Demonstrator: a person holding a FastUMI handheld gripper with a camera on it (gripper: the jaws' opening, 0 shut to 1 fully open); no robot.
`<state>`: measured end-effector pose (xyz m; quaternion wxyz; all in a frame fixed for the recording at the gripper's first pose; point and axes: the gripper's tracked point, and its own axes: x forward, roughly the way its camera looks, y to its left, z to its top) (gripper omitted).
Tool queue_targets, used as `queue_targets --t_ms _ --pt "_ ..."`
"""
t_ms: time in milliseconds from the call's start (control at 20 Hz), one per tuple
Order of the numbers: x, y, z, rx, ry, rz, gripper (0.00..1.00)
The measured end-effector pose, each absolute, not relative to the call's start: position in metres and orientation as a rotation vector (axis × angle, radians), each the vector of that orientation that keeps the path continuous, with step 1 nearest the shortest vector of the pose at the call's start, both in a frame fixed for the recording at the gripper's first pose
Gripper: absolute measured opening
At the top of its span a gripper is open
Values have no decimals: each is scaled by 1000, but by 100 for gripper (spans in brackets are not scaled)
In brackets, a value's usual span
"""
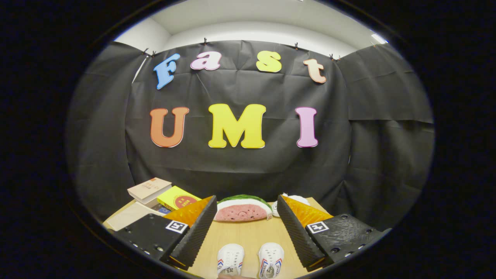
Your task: Open the storage box then place both shoes into the box .Put the left shoe in first, then the right shoe, with the right side of both shoes facing outward in a uniform manner.
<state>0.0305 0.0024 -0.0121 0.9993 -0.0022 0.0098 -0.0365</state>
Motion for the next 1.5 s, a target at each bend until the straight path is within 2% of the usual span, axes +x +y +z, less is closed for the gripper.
queue_targets --t_ms 200,500,850,1100,1200,1500 --pt "40 23 -25 21 65 4 95" --pt "68 63 -90 125 291 153 96" --pt "83 142 -161 339 614 487 94" --pt "74 200 -197 559 908 881 94" --pt "77 204 -209 637 988 963 94" --pt "80 222 -237 813 1145 1071 93"
